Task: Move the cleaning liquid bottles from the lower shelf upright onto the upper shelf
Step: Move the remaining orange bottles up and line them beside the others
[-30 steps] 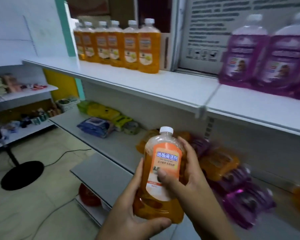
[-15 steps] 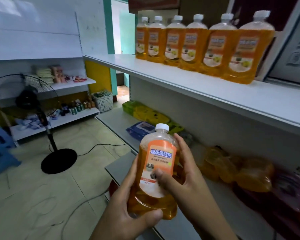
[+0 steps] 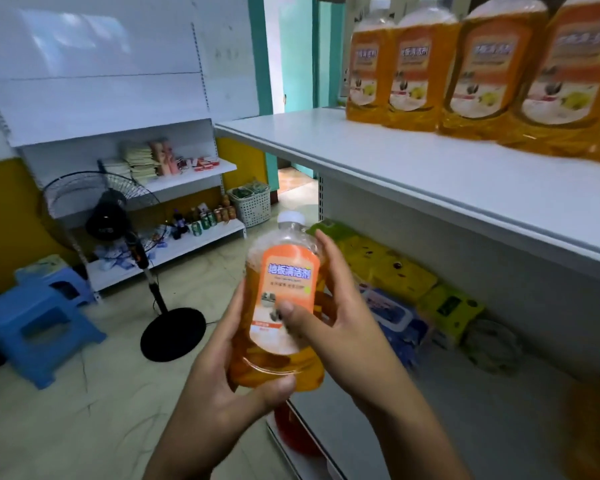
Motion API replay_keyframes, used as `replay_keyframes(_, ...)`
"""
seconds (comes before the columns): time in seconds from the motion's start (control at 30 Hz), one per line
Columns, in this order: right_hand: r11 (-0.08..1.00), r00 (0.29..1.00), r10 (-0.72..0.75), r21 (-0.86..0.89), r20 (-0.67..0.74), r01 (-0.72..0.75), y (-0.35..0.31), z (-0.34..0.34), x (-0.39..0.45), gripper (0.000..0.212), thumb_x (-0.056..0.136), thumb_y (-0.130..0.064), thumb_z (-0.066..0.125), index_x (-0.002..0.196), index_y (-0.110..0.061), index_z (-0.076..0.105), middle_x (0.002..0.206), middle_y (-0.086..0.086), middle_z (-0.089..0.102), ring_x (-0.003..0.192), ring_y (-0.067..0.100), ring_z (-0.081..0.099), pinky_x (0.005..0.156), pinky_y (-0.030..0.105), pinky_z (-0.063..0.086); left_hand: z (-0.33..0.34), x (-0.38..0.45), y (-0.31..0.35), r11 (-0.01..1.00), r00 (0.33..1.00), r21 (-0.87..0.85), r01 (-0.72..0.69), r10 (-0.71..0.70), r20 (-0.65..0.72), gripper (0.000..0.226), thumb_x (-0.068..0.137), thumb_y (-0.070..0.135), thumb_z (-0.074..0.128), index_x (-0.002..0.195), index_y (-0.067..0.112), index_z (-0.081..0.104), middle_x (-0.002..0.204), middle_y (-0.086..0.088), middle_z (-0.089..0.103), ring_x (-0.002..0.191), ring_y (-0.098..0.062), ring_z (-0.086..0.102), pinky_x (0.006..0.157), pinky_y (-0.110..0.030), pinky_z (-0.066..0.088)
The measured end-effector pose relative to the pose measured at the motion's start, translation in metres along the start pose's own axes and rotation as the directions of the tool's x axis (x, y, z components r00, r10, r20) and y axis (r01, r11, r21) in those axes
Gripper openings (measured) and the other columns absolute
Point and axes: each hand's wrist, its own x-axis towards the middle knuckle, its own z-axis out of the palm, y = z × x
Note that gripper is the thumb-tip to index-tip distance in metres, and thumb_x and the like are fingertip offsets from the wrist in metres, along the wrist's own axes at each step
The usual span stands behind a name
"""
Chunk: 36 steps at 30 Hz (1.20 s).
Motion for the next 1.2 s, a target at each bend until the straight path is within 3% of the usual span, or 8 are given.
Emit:
replay_keyframes(0.3, 0.996, 0.995, 0.033, -0.084, -0.093, -0.04, 0.028, 0.014, 0.078, 0.084, 0.089, -0.032, 0.074, 0.145, -0.062, 0.019, 0.128, -0.016, 0.063, 0.107, 0.0, 0.067, 0.074, 0.015, 0.057, -0.052, 0.083, -0.047, 0.996, 0.992, -0.089, 0.028, -0.017, 0.127, 0.092, 0.071, 0.017, 0.085, 0.145, 0.048, 0.04, 0.14, 0.009, 0.059, 0.124, -0.017, 0.061, 0.089, -0.023, 0.054)
replay_keyframes(0.43, 0.989, 0.971, -0.004, -0.147, -0.239, -0.033, 0.026, 0.027, 0.096, 0.086, 0.089, -0.028, 0.074, 0.149, -0.054, 0.018, 0.125, -0.019, 0.062, 0.111, 0.003, 0.066, 0.089, 0.028, 0.059, -0.079, 0.12, -0.056, 0.993, 0.967, -0.104, 0.055, -0.027, 0.254, 0.098, 0.067, 0.02, 0.088, 0.148, 0.042, 0.037, 0.142, 0.004, 0.057, 0.125, -0.021, 0.06, 0.09, -0.028, 0.055)
replay_keyframes(0.57, 0.978, 0.92, -0.022, -0.198, -0.391, -0.061, 0.009, 0.041, 0.091, 0.086, 0.084, -0.036, 0.077, 0.138, -0.069, 0.019, 0.127, -0.017, 0.061, 0.112, 0.007, 0.066, 0.094, 0.039, 0.057, -0.103, 0.154, -0.057, 0.998, 0.882, -0.07, 0.003, 0.03, 0.471, 0.111, 0.058, 0.033, 0.095, 0.149, 0.046, 0.033, 0.143, 0.005, 0.056, 0.125, -0.021, 0.06, 0.09, -0.031, 0.055)
replay_keyframes(0.73, 0.948, 0.835, -0.095, -0.307, -0.542, -0.091, -0.011, 0.062, 0.065, 0.094, 0.08, -0.034, 0.08, 0.138, -0.073, 0.018, 0.126, -0.025, 0.058, 0.113, 0.009, 0.066, 0.098, 0.042, 0.054, -0.094, 0.168, -0.048, 0.988, 0.779, -0.133, 0.075, 0.025, 0.627, 0.109, 0.03, 0.049, 0.1, 0.131, 0.045, 0.059, 0.129, 0.011, 0.066, 0.112, -0.012, 0.068, 0.075, -0.022, 0.058)
replay_keyframes(0.87, 0.909, 0.784, -0.142, -0.393, -0.605, -0.138, -0.036, 0.078, 0.043, 0.098, 0.077, -0.035, 0.082, 0.138, -0.073, 0.015, 0.132, -0.019, 0.056, 0.112, 0.01, 0.067, 0.1, 0.041, 0.053, -0.077, 0.178, -0.013, 0.935, 0.662, -0.114, 0.337, -0.149, 0.734, 0.056, 0.044, 0.062, 0.077, 0.079, 0.018, 0.083, 0.09, -0.013, 0.078, 0.075, -0.026, 0.077, 0.049, -0.034, 0.059)
replay_keyframes(1.0, 0.84, 0.796, -0.21, -0.522, -0.568, -0.151, -0.068, 0.086, 0.041, 0.105, 0.077, -0.033, 0.083, 0.141, -0.07, 0.008, 0.143, -0.01, 0.048, 0.121, 0.01, 0.062, 0.101, 0.036, 0.052, -0.076, 0.171, -0.013, 0.955, 0.659, -0.286, -0.073, 0.262, 0.705, 0.109, 0.033, 0.06, 0.096, 0.134, 0.037, 0.058, 0.119, 0.007, 0.072, 0.106, -0.006, 0.07, 0.069, -0.024, 0.06)
replay_keyframes(1.07, 0.783, 0.813, -0.26, -0.607, -0.521, -0.139, -0.086, 0.087, 0.047, 0.108, 0.079, -0.028, 0.083, 0.146, -0.063, 0.006, 0.148, -0.008, 0.041, 0.126, 0.009, 0.057, 0.102, 0.033, 0.051, -0.082, 0.178, -0.006, 0.911, 0.656, -0.344, -0.226, 0.403, 0.638, 0.11, 0.041, 0.047, 0.099, 0.138, 0.054, 0.046, 0.137, 0.014, 0.06, 0.119, -0.009, 0.063, 0.077, -0.027, 0.059)
replay_keyframes(1.2, 0.615, 0.831, -0.369, -0.78, -0.416, -0.117, -0.118, 0.081, 0.066, 0.107, 0.081, -0.029, 0.081, 0.153, -0.044, 0.003, 0.156, -0.017, 0.02, 0.139, 0.006, 0.041, 0.104, 0.031, 0.05, -0.079, 0.209, 0.024, 0.873, 0.609, -0.355, -0.335, 0.488, 0.625, 0.119, 0.056, 0.05, 0.092, 0.151, 0.05, 0.02, 0.144, 0.023, 0.049, 0.126, -0.005, 0.057, 0.087, -0.022, 0.055)
